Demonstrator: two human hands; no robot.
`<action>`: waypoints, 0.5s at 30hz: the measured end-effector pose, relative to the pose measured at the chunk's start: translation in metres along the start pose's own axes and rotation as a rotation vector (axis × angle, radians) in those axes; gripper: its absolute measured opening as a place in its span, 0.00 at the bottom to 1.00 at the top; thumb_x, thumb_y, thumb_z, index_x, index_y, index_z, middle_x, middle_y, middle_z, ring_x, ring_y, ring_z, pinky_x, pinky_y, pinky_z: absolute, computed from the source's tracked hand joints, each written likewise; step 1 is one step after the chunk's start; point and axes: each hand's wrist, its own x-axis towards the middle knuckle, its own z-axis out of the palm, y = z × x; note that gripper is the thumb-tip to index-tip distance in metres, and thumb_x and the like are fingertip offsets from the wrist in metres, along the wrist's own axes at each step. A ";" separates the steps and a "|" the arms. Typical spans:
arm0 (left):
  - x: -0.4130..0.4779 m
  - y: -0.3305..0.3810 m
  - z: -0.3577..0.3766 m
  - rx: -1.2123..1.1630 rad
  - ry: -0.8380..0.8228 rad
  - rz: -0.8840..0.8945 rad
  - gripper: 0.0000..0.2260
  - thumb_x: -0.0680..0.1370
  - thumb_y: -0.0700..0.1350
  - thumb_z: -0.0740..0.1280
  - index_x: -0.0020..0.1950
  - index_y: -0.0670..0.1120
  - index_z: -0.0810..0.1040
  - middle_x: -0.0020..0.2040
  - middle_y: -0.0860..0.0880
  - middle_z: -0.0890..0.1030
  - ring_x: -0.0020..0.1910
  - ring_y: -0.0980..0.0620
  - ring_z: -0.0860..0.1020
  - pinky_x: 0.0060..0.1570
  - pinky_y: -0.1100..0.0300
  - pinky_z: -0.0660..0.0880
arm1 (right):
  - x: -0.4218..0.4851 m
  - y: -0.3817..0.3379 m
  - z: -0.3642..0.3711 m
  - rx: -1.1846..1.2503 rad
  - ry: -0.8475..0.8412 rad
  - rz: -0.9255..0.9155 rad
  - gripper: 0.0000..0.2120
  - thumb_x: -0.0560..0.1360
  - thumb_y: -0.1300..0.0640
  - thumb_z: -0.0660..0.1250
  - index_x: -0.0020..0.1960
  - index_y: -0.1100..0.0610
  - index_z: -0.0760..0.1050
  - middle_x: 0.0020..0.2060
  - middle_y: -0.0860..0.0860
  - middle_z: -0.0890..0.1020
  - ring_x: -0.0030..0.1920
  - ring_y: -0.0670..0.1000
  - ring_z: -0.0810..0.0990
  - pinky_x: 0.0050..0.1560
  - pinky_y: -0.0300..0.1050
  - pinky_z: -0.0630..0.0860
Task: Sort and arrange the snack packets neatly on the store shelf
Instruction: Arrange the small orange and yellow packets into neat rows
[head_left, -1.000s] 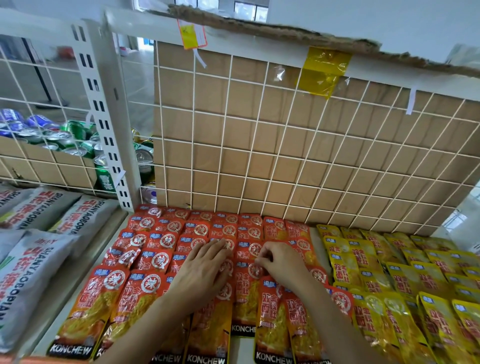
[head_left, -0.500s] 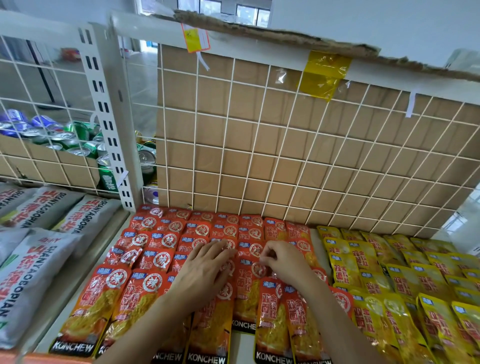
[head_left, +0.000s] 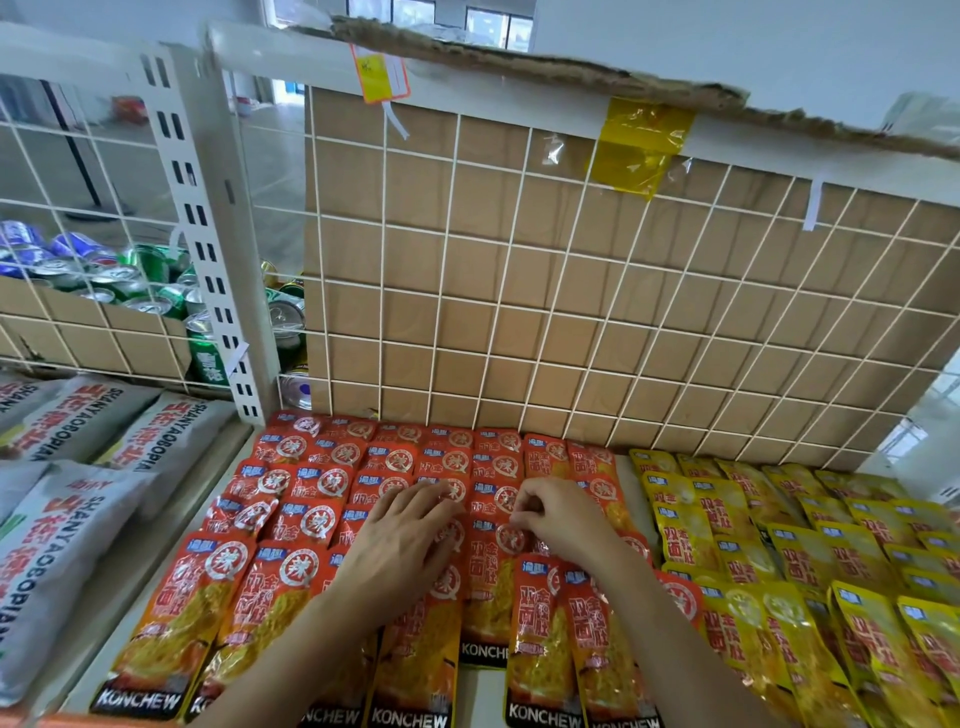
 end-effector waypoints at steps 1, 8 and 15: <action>0.001 0.000 -0.001 -0.025 -0.009 -0.007 0.25 0.78 0.61 0.44 0.65 0.54 0.71 0.68 0.51 0.72 0.69 0.50 0.68 0.68 0.53 0.56 | 0.000 0.000 0.000 0.012 0.002 0.000 0.11 0.75 0.54 0.67 0.36 0.46 0.69 0.37 0.40 0.74 0.38 0.38 0.72 0.35 0.31 0.64; 0.015 -0.002 -0.008 -0.131 0.012 -0.032 0.19 0.78 0.56 0.50 0.59 0.51 0.76 0.65 0.54 0.72 0.66 0.52 0.68 0.66 0.56 0.59 | -0.001 0.006 -0.002 0.055 0.028 0.000 0.04 0.74 0.55 0.68 0.41 0.51 0.74 0.40 0.42 0.77 0.42 0.39 0.73 0.38 0.29 0.65; 0.036 -0.006 -0.010 -0.180 -0.063 -0.034 0.06 0.79 0.45 0.61 0.54 0.47 0.75 0.65 0.55 0.71 0.67 0.55 0.64 0.64 0.59 0.60 | -0.002 0.006 -0.001 0.028 0.035 0.007 0.02 0.74 0.54 0.67 0.44 0.52 0.76 0.41 0.42 0.76 0.43 0.41 0.74 0.38 0.28 0.65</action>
